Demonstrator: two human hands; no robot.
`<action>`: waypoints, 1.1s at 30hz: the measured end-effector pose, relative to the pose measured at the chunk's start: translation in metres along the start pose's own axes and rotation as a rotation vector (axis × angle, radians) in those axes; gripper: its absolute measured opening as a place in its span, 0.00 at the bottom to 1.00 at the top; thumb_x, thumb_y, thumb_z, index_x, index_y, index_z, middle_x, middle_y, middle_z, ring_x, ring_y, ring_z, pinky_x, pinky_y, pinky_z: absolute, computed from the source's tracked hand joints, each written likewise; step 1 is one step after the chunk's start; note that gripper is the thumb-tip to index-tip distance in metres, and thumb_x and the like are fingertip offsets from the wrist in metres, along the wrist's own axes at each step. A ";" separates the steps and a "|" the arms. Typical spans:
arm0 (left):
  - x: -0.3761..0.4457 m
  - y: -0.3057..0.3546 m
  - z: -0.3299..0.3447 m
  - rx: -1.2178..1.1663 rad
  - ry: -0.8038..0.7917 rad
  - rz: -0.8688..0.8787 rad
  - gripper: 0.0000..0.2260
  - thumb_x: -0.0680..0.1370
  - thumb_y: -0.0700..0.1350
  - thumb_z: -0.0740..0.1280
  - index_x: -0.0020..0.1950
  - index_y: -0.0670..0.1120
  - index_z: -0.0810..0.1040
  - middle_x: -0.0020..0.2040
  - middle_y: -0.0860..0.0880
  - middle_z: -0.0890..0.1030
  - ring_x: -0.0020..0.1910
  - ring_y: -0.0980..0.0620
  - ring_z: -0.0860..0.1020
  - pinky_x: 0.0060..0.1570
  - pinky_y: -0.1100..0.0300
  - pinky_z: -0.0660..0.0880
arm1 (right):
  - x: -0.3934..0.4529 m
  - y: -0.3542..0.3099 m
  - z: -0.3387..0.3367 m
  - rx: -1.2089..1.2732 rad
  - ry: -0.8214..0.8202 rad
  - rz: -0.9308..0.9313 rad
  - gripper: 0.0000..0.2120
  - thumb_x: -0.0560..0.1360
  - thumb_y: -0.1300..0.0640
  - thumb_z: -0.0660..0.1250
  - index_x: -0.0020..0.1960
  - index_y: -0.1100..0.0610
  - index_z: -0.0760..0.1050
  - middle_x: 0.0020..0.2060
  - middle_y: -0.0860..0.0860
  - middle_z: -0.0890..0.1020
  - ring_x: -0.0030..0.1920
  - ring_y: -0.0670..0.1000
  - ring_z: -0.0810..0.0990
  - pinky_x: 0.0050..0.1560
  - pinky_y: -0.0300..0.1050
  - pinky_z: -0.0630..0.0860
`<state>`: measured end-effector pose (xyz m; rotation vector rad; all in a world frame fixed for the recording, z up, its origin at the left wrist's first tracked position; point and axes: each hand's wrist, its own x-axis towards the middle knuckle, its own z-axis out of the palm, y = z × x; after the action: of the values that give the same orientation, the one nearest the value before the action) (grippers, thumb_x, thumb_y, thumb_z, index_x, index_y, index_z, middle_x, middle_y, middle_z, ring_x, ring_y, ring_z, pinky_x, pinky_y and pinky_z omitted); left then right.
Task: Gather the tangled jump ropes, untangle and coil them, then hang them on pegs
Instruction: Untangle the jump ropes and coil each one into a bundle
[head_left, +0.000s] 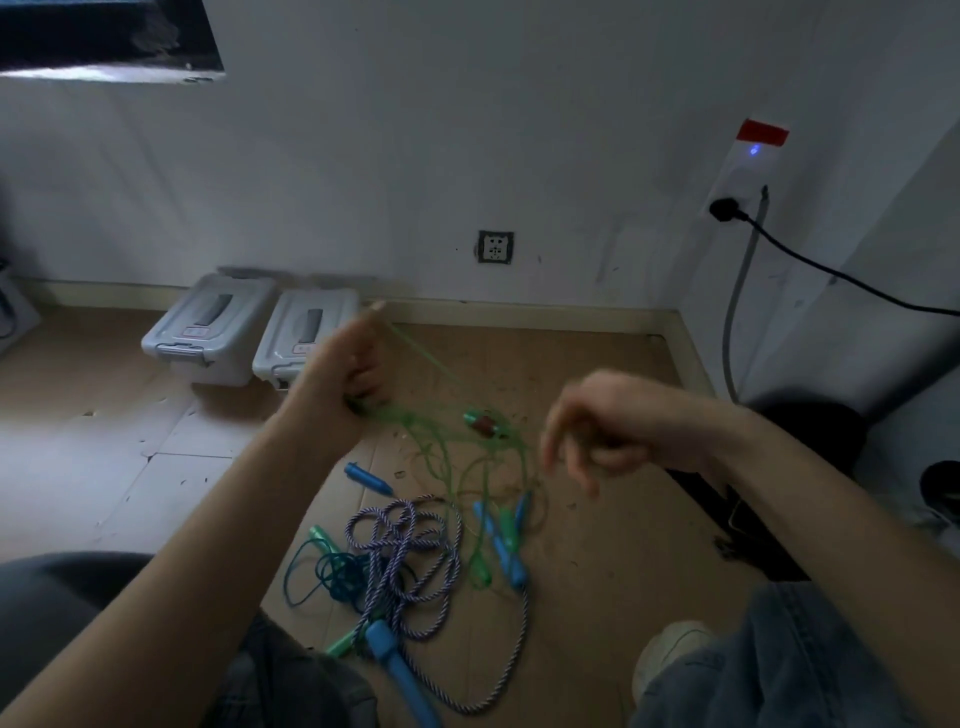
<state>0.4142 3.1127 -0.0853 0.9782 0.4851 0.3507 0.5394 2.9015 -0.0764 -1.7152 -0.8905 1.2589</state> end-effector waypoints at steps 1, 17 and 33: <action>0.000 0.004 -0.002 -0.103 0.002 0.006 0.21 0.77 0.49 0.59 0.23 0.49 0.63 0.17 0.54 0.60 0.15 0.59 0.57 0.17 0.67 0.56 | 0.002 0.005 0.003 -0.192 0.020 0.165 0.19 0.79 0.55 0.53 0.42 0.63 0.79 0.30 0.60 0.82 0.17 0.45 0.62 0.19 0.34 0.59; -0.015 0.005 0.023 0.351 -0.368 -0.053 0.32 0.73 0.69 0.47 0.57 0.50 0.78 0.28 0.53 0.71 0.20 0.58 0.61 0.22 0.69 0.63 | 0.026 0.021 0.040 -0.551 0.224 0.045 0.13 0.79 0.56 0.59 0.50 0.64 0.79 0.41 0.55 0.82 0.33 0.44 0.80 0.33 0.29 0.74; -0.003 -0.031 0.011 1.081 -0.227 -0.136 0.16 0.80 0.49 0.57 0.41 0.44 0.81 0.28 0.52 0.70 0.22 0.57 0.64 0.24 0.65 0.64 | 0.009 0.002 -0.016 0.520 0.807 -0.482 0.10 0.76 0.72 0.58 0.44 0.61 0.74 0.41 0.54 0.81 0.43 0.49 0.80 0.48 0.36 0.77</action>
<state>0.4193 3.0875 -0.1062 1.9902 0.5282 -0.1947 0.5569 2.9054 -0.0784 -1.2907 -0.3902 0.3511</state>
